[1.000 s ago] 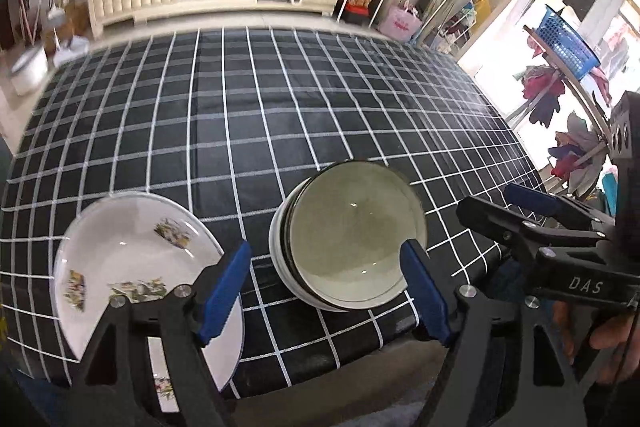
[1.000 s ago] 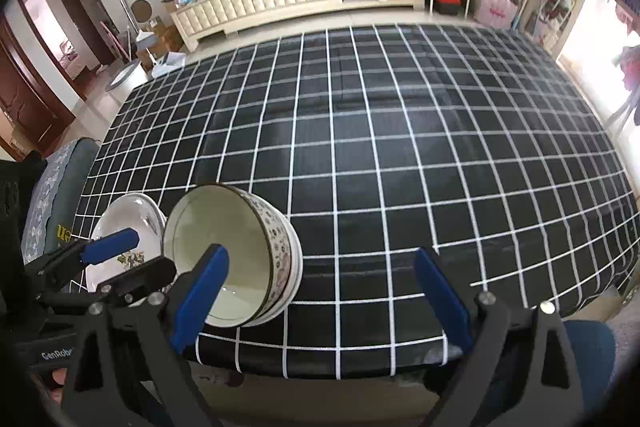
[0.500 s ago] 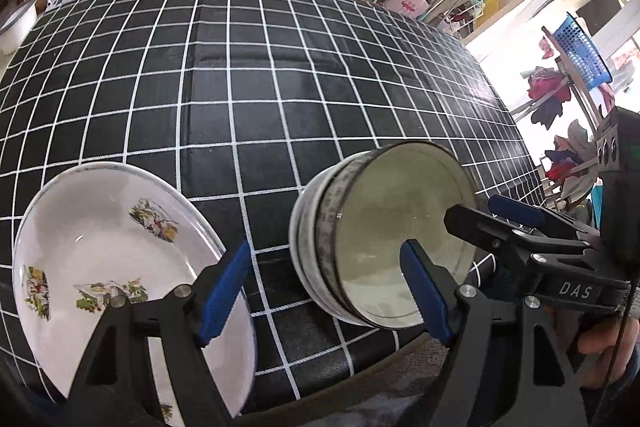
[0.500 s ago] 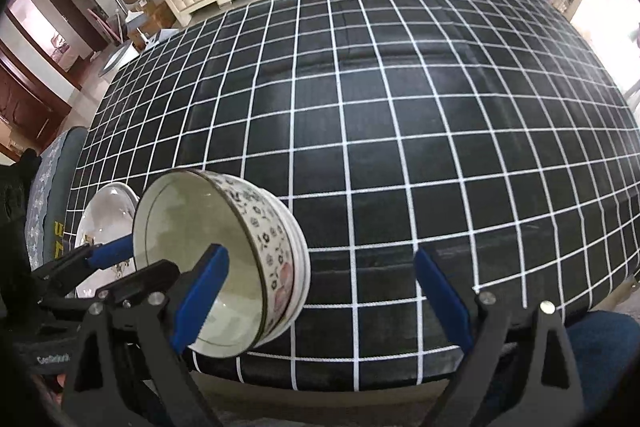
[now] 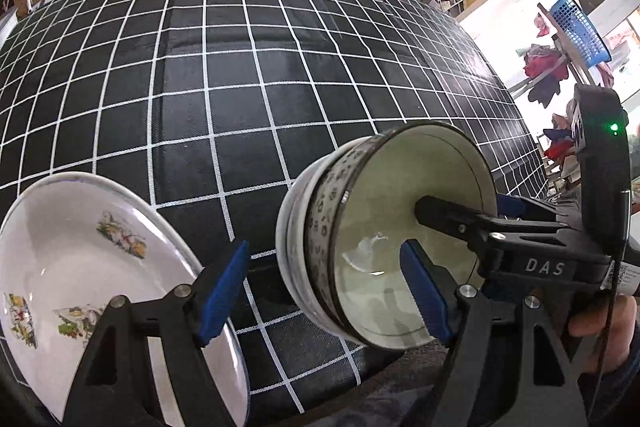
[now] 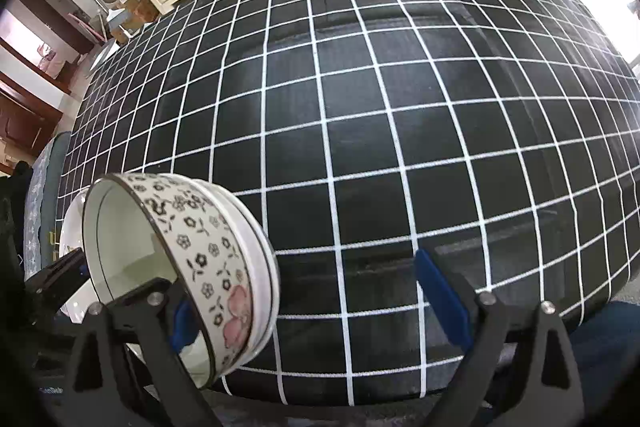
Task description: Organize plates and bowls
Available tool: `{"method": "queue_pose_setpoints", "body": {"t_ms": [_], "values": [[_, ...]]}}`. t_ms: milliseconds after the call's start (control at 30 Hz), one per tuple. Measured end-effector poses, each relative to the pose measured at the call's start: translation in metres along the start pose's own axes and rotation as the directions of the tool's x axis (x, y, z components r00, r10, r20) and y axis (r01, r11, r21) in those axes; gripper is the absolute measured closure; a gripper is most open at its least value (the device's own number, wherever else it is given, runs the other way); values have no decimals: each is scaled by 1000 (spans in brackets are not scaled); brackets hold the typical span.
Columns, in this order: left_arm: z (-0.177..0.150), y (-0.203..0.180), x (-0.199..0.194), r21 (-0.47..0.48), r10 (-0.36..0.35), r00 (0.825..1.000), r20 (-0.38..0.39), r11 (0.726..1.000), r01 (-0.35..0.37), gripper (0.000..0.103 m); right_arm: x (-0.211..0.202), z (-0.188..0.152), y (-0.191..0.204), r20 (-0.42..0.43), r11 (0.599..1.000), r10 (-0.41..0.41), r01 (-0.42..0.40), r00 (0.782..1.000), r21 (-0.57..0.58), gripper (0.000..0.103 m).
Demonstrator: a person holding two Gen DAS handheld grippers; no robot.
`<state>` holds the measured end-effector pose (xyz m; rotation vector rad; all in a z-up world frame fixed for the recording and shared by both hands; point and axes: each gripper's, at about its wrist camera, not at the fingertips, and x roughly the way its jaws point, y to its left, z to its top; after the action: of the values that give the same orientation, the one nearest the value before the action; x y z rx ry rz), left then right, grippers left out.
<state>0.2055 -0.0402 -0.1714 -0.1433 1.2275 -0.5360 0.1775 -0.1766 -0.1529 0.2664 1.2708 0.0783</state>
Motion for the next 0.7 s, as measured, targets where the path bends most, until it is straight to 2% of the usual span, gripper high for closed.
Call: {"method": "queue_pose_setpoints", "body": {"t_ms": [133,400,500,633,667,700], "values": [[3,-3,6,12,-2,1000,-18,1000,2,28,5,1,-3,-5,999,27,-27,1000,31,1],[4,0,11,20,-38,999,-35,999,39,28,18,-4,-16,-67,977,177,-168,982,130,2],[5,1,12,31,-47,998,-45,998,49,28,23,-6,-17,-93,962,244,-228,965,148,7],[6,-8,19,87,-58,994,-93,994,66,28,24,-17,-14,-127,925,359,-333,925,185,29],[6,-12,21,99,-51,994,-101,993,61,28,22,-17,-12,-123,927,356,-333,926,173,34],[6,-15,23,114,-34,994,-101,992,46,28,20,-18,-10,-123,933,342,-321,932,161,34]]}}
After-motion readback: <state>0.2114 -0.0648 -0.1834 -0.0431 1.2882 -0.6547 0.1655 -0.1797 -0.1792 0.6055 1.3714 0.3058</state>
